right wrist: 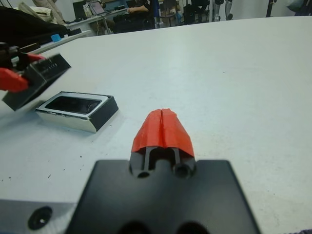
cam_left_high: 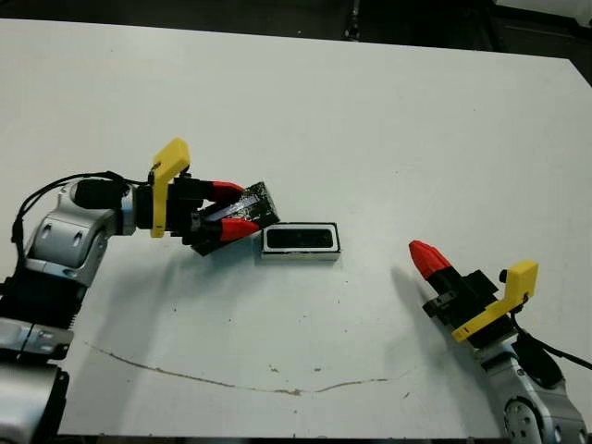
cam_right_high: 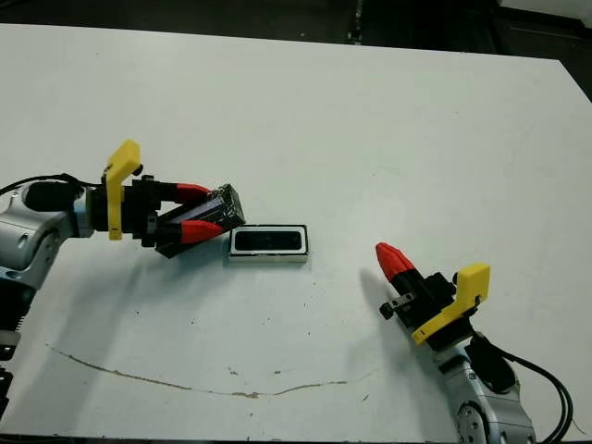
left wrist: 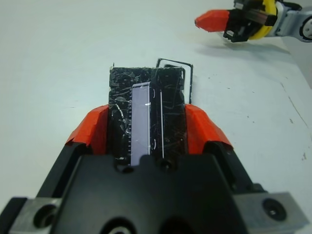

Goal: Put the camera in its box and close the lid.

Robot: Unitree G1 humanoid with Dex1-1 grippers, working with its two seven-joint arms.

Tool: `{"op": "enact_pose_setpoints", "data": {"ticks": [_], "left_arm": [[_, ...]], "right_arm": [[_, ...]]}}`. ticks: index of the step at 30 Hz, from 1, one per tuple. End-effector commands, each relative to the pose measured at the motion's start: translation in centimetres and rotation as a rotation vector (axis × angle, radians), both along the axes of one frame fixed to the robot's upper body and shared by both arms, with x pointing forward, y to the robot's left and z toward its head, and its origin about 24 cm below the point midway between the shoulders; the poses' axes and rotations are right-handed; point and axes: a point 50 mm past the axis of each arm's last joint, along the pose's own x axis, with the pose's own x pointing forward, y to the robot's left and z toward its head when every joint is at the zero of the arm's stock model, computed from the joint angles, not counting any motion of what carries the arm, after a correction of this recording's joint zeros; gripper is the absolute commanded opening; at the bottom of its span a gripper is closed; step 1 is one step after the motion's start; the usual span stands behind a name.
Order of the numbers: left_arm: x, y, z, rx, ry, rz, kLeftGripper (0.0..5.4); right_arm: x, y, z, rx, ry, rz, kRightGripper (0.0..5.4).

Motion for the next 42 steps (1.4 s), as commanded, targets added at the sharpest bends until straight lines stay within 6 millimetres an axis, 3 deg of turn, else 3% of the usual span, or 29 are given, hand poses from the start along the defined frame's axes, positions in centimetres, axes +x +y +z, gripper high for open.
{"op": "enact_pose_setpoints", "data": {"ticks": [1, 29, 42], "left_arm": [[0.1, -0.3, -0.7, 0.012, 0.013, -0.002, 3.16], [-1.2, -5.4, -4.5, -0.103, 0.164, -0.111, 3.16], [-1.0, -7.7, -5.5, -0.029, 0.167, -0.169, 3.16]], "right_arm": [[-0.3, -0.4, -0.2, -0.018, 0.020, -0.009, 0.00], [-0.3, -0.3, -0.3, -0.001, 0.030, -0.008, 0.00], [-0.4, -0.4, -0.3, -0.017, 0.027, -0.016, 0.00]]}}
